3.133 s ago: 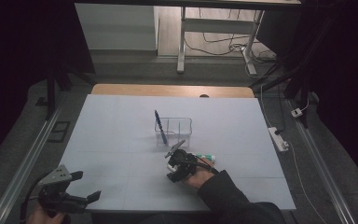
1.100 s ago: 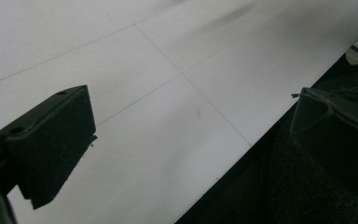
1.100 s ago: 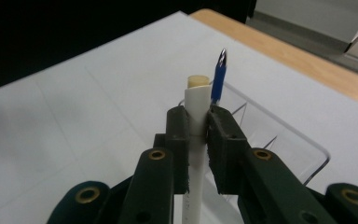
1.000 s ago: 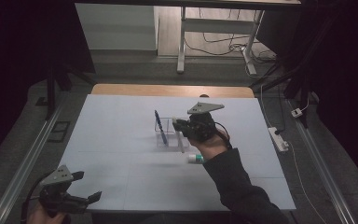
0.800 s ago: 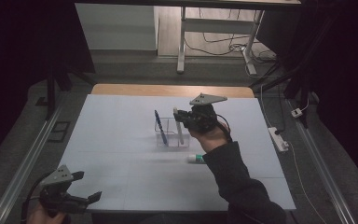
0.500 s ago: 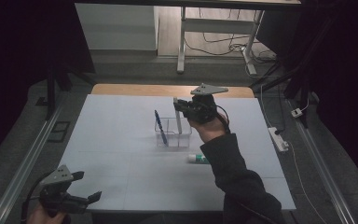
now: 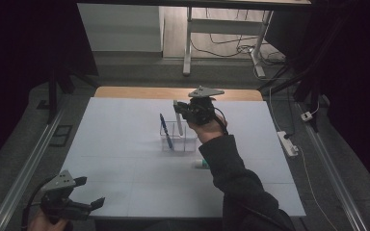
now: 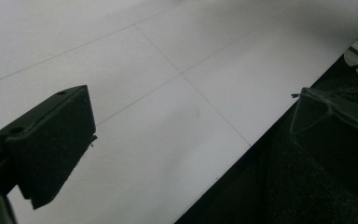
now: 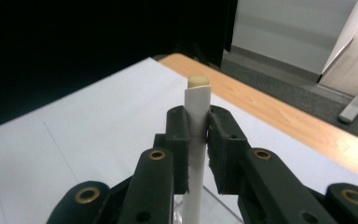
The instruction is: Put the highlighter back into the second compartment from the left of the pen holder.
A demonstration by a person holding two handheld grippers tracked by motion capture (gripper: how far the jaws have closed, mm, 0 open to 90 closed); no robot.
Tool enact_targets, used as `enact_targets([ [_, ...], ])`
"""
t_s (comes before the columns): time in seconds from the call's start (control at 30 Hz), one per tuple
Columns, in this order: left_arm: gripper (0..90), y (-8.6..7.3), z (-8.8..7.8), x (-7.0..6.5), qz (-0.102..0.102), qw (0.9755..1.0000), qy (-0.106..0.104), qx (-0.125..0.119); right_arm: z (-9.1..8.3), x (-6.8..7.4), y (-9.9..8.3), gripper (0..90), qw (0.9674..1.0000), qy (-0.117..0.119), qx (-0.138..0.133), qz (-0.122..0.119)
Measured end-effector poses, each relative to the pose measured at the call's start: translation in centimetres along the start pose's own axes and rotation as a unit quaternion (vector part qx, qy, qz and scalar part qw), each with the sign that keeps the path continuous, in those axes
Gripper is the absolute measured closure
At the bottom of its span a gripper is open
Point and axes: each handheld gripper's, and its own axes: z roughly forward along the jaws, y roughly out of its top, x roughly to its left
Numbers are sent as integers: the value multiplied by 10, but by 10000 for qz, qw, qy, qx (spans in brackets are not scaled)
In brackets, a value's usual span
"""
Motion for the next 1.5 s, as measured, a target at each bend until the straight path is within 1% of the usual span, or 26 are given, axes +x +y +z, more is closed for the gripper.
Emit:
enact_targets([
  [0.23, 1, 0, 0, 0, -6, 10000, -4, 12, 15, -1, -19, 784, 9996, -14, 289, 9],
  [0.5, 1, 0, 0, 0, 8, 10000, -2, 22, 24, -4, -37, 782, 9984, -38, 562, 83],
  [0.6, 2, 0, 1, 0, 8, 10000, -1, 26, 27, -6, -40, 774, 9973, 37, 722, 130],
  [0.63, 1, 0, 1, 0, 9, 10000, 0, 26, 27, -6, -41, 759, 9972, -30, 743, 117],
  [0.73, 1, 0, 1, 0, 8, 10000, 1, 28, 25, -7, -41, 626, 9969, -8, 763, 211],
  [0.9, 2, 0, 1, 0, 15, 10000, 6, 35, 17, -9, -40, 511, 9963, -4, 824, 240],
  [1.03, 2, 0, 1, 0, 12, 10000, 6, 36, 8, -9, -40, 437, 9963, 69, 817, 239],
  [1.13, 1, 0, 1, -1, 15, 10000, 12, 38, 2, -7, -39, 375, 9961, 210, 820, 263],
  [1.27, 1, 0, 1, 0, 12, 10000, 8, 37, -8, -4, -38, 310, 9958, 286, 828, 256],
  [1.3, 1, 0, 1, 0, 12, 10000, 7, 37, -11, -4, -38, 288, 9956, 322, 844, 262],
  [1.37, 1, 0, 1, 0, 17, 10000, 10, 38, -16, -2, -38, 256, 9952, 318, 900, 214],
  [1.43, 1, 0, 1, 0, 14, 10000, 1, 31, -22, -1, -40, 223, 9947, 395, 930, 198],
  [1.5, 1, 0, 1, 0, 3, 10000, -4, 26, -27, 1, -43, 180, 9936, 428, 1027, 189],
])
